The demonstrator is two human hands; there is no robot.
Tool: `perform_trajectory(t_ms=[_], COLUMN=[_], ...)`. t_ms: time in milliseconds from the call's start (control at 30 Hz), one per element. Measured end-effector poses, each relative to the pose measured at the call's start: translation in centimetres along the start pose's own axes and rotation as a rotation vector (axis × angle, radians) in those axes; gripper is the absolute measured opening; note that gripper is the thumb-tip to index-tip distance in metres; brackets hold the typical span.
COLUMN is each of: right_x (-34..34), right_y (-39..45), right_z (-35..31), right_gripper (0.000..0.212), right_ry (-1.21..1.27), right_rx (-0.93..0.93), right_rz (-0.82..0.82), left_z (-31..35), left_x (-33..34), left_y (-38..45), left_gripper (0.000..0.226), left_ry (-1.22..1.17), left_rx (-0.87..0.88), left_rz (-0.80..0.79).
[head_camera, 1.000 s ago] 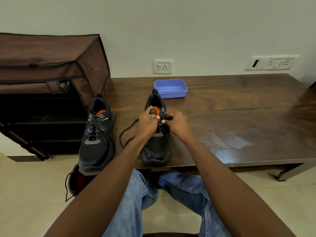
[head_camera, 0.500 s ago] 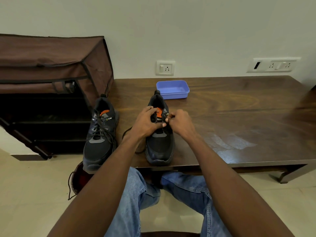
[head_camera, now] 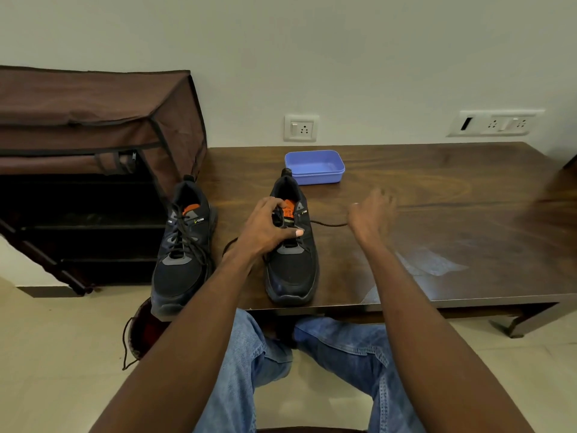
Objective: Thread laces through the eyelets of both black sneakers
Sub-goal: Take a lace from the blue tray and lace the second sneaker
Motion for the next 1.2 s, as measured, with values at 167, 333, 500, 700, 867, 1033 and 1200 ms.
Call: perform_trajectory(t_ms=[167, 333, 500, 700, 867, 1033, 1200], right_x=[4.1, 3.5, -1.2, -2.9, 2.0, 4.4, 4.2], right_y=[-2.5, -1.9, 1.4, 0.9, -1.9, -3.3, -3.1], right_z=[-3.8, -3.6, 0.5, 1.7, -3.0, -4.5, -3.8], right_gripper=[0.025, 0.027, 0.019, 0.024, 0.030, 0.013, 0.019], right_ry=[0.054, -0.023, 0.255, -0.080, 0.202, 0.032, 0.078], right_rx=[-0.270, -0.257, 0.090, 0.156, -0.274, -0.350, -0.279], right_rz=[-0.582, -0.507, 0.119, 0.258, -0.344, -0.532, -0.574], left_z=[0.0, 0.0, 0.1, 0.3, 0.4, -0.4, -1.4], left_x=[0.1, 0.1, 0.0, 0.1, 0.3, -0.2, -1.0], left_y=[-0.1, -0.1, -0.5, -0.4, -0.6, -0.7, -1.1], left_gripper=[0.062, 0.061, 0.060, 0.063, 0.064, 0.066, 0.008], left_ry=[0.012, 0.005, -0.024, -0.016, 0.002, -0.055, -0.023], left_rx=[0.025, 0.007, -0.004, -0.026, -0.015, -0.073, -0.139], left_rz=[0.020, 0.019, 0.036, 0.038, 0.027, 0.024, -0.013])
Point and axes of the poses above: each hand's wrist, its own y-axis towards the middle knuckle, its own x-axis out of the palm, z = x × y, the point moved 3 cm from there along y, towards the middle knuckle, and after that the axes turned 4 degrees about -z, right-handed, at the moved point
